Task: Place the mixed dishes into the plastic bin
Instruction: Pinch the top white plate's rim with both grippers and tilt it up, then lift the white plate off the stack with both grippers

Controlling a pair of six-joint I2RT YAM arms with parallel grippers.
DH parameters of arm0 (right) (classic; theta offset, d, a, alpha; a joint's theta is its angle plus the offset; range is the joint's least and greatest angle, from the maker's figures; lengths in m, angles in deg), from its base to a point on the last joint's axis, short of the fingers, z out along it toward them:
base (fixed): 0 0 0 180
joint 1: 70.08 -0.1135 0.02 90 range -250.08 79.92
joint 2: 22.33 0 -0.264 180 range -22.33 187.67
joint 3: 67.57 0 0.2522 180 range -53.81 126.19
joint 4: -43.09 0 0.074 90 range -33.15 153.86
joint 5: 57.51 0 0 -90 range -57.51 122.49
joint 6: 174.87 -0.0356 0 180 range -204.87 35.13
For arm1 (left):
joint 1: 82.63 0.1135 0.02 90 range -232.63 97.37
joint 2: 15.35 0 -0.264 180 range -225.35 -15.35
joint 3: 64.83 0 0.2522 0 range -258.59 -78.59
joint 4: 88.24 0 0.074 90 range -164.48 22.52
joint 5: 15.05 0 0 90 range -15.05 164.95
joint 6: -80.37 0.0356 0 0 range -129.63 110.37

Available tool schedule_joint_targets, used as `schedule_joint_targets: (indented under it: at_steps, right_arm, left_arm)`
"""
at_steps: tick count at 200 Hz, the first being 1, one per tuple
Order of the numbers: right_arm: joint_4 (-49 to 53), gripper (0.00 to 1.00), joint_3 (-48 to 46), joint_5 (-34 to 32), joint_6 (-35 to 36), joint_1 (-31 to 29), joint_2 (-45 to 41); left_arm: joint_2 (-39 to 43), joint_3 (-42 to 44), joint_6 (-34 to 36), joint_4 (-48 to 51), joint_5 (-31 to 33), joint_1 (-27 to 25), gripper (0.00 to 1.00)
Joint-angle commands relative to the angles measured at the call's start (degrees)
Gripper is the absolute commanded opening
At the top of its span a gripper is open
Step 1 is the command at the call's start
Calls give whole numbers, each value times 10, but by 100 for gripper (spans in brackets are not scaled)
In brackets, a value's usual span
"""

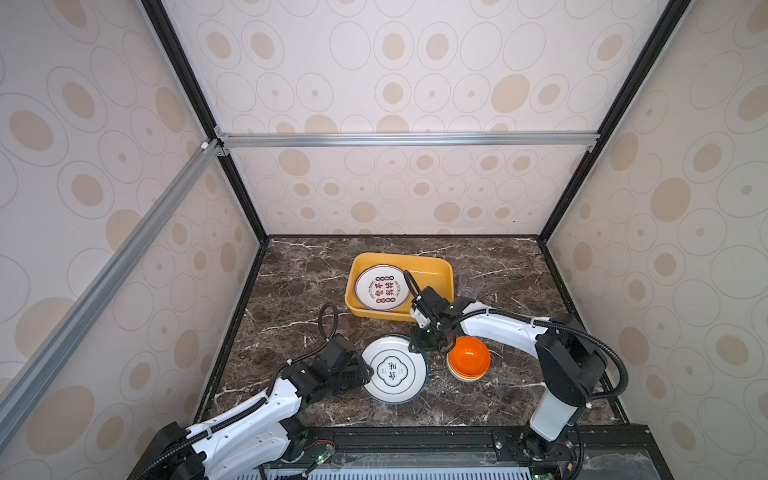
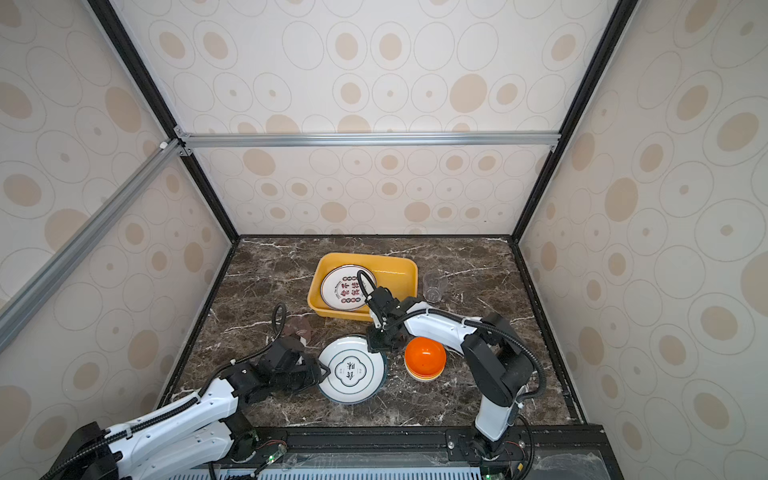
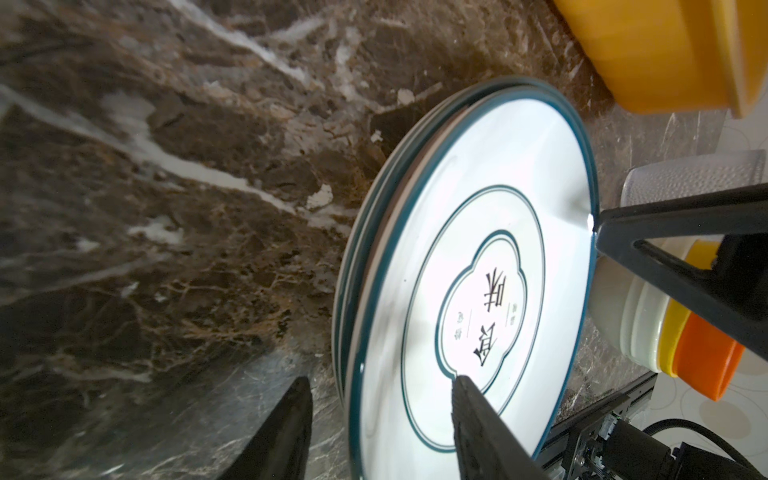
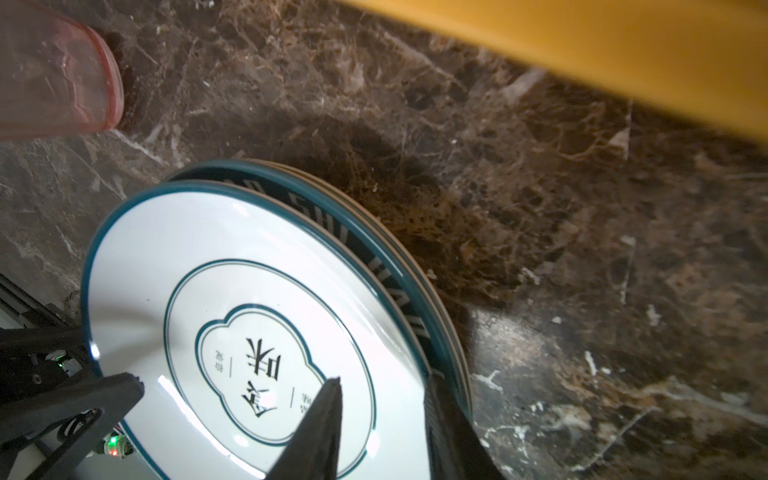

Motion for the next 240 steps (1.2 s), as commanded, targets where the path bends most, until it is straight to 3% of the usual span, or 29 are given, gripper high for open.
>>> schedule_joint_targets:
  at_steps: [1, 82, 204, 240]
  right_arm:
    - [7, 35, -8, 11, -7, -7, 16]
    - [-5, 34, -16, 20, -13, -8, 15]
    - [-2, 37, -18, 8, -17, -15, -11]
    - [14, 38, -14, -20, -13, -13, -48]
  left_arm:
    - [-1, -2, -6, 3, 7, -5, 52]
    - [17, 1, -11, 18, 13, -5, 37]
    - [60, -20, -15, 52, 33, -5, 5]
    - [95, -45, -12, 56, 45, -6, 2]
